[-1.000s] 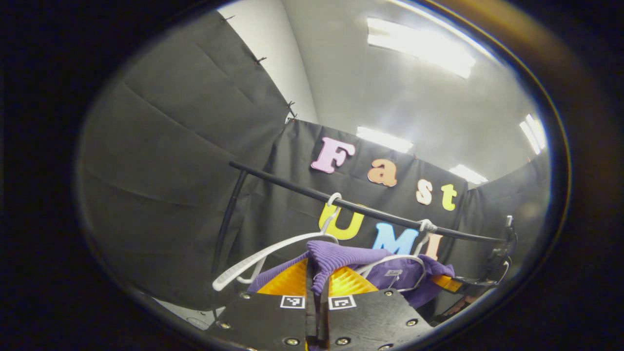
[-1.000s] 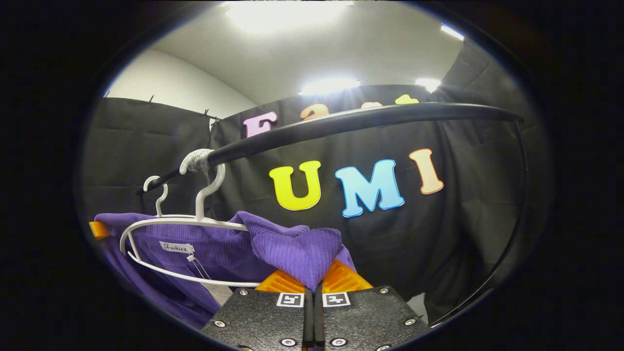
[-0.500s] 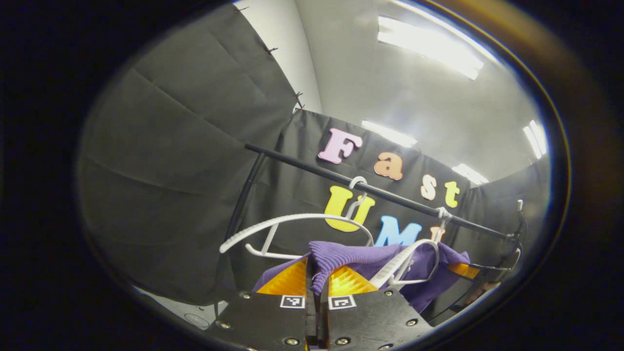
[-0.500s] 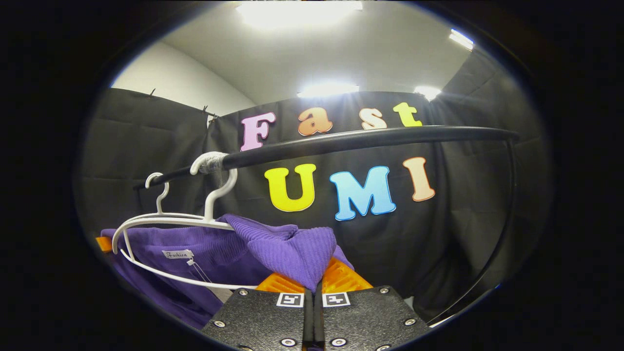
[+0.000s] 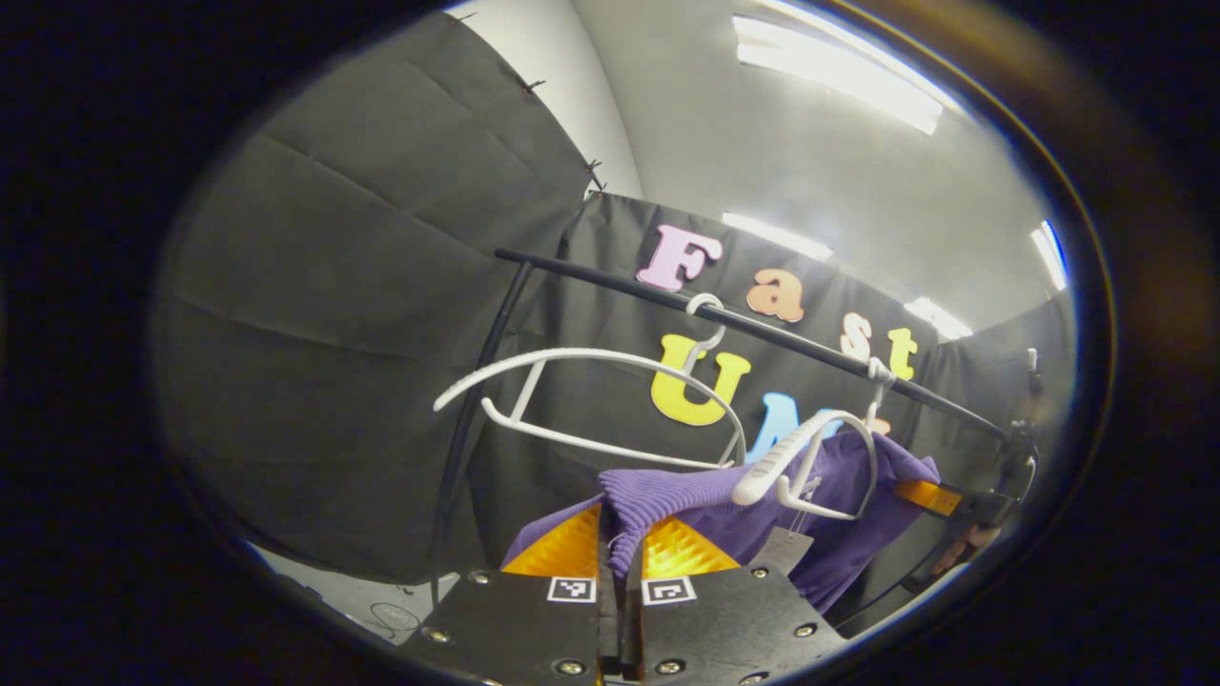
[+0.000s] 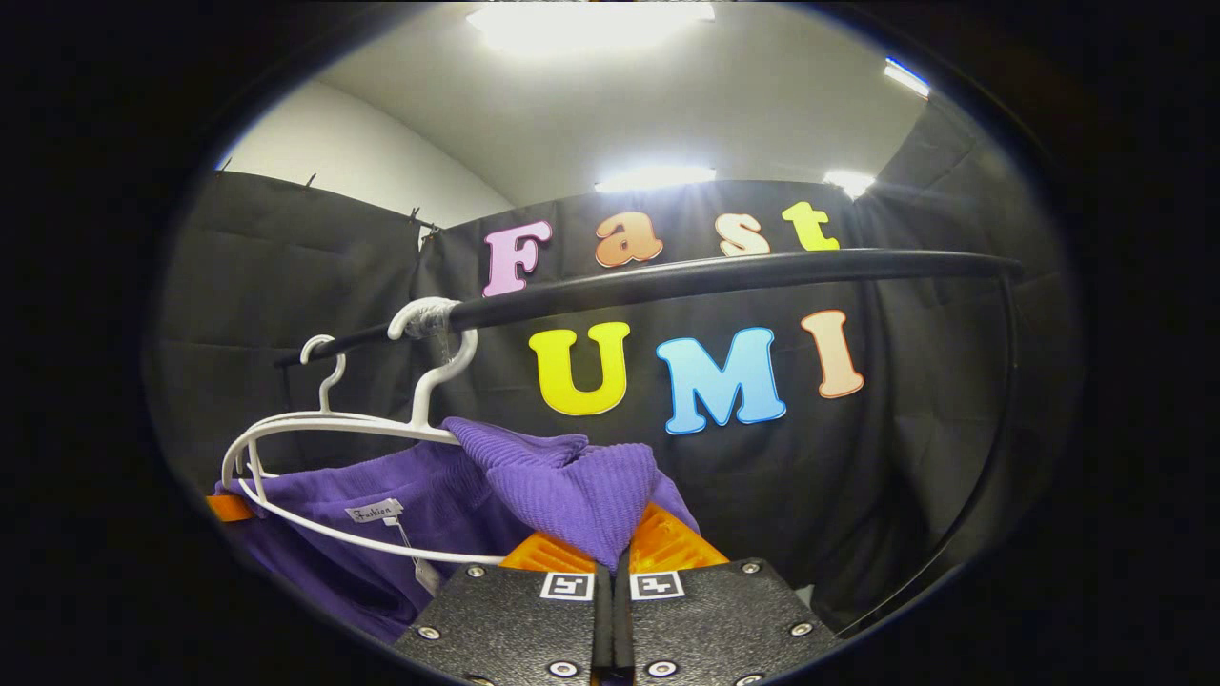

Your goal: Grasp the clothes on the hanger with both hands and then place them into the laundry hamper below.

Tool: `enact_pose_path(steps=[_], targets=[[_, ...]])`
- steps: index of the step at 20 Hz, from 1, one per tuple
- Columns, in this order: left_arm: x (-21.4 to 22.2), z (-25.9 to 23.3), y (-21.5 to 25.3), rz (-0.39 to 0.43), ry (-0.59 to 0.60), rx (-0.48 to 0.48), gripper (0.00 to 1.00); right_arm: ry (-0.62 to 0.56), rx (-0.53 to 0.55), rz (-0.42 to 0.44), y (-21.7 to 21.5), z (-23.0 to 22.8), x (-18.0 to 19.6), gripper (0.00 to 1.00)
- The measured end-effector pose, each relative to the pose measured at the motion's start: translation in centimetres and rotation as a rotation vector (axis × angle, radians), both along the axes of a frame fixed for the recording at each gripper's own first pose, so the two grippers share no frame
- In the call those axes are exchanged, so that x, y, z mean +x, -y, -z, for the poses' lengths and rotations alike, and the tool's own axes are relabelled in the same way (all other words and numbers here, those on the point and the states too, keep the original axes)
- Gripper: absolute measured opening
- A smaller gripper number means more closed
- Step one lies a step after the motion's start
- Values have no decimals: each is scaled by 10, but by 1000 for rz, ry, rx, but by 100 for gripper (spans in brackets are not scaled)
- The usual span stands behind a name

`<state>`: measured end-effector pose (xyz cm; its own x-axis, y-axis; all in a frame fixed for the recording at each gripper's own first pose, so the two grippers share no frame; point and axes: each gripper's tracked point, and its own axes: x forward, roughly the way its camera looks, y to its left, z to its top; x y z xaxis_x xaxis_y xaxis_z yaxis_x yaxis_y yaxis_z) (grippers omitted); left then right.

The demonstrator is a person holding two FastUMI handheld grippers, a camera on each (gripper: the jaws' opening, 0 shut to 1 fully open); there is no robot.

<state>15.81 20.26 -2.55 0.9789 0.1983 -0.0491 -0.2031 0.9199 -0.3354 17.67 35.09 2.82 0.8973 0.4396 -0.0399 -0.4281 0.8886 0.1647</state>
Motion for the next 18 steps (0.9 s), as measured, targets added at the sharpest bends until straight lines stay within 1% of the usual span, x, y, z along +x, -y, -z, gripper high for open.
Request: enact_pose_path(steps=[4, 7, 10, 18], targets=[[12, -4, 39, -3, -13, 31, 2, 17, 19, -4, 16, -1, 20, 0], [18, 1, 60, -6, -23, 44, 2, 26, 26, 17, 34, 3, 41, 0], [30, 7, 82, -2, -40, 50, 2, 9, 38, 32, 51, 15, 58, 0], [53, 18, 128, 6, -82, 94, 2, 45, 16, 45, 79, 27, 92, 0]])
